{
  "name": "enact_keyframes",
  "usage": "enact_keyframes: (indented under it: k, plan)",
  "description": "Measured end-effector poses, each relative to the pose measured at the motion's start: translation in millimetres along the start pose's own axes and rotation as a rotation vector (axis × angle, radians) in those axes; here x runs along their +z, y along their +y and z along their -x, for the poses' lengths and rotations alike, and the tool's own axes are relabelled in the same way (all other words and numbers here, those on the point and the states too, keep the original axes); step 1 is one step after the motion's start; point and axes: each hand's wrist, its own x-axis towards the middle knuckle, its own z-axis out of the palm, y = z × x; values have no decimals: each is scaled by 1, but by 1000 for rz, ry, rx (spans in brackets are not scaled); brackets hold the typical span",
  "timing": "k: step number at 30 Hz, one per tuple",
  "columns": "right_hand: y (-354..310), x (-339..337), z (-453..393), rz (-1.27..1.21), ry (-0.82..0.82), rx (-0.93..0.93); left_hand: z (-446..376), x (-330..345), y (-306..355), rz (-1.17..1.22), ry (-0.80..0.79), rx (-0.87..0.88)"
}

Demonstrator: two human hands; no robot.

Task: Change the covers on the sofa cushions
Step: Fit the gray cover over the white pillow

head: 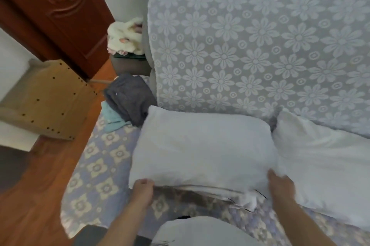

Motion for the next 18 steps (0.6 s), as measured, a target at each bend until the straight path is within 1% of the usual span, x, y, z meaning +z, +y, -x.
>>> enact_keyframes:
  k: [2, 3, 5, 6, 7, 9, 10, 11, 12, 13, 15, 16, 18]
  plan:
    - [5, -8, 3, 173, -82, 72, -30, -4, 10, -137, 103, 18]
    - [7, -12, 1, 265, -92, 81, -40, -3, 18, -183, 156, 35]
    - [-8, 2, -6, 386, -2, 52, -51, -6, 40, -279, 187, 79]
    - [-23, 15, -4, 438, 29, -33, -57, -8, 50, -301, 195, 122]
    - [-48, 36, 3, 488, 23, -167, -69, -14, 59, -321, 201, 174]
    - [-100, 86, 16, 498, -65, -463, -99, -23, 83, -351, 194, 261]
    - [-117, 105, 23, 531, -107, -574, -114, -26, 95, -358, 184, 294]
    - [-130, 134, 19, 618, -142, -690, -137, -31, 112, -346, 189, 313]
    - [-137, 159, 16, 731, -188, -758, -162, -34, 125, -305, 193, 327]
    - [-139, 192, 5, 851, -226, -773, -196, -36, 137, -250, 215, 329]
    - [-129, 239, -15, 1033, -249, -687, -247, -35, 157, -141, 262, 317]
    - [-124, 254, -24, 1070, -241, -664, -266, -35, 166, -103, 280, 305]
    - [-114, 271, -32, 1119, -206, -676, -297, -34, 176, -84, 267, 271]
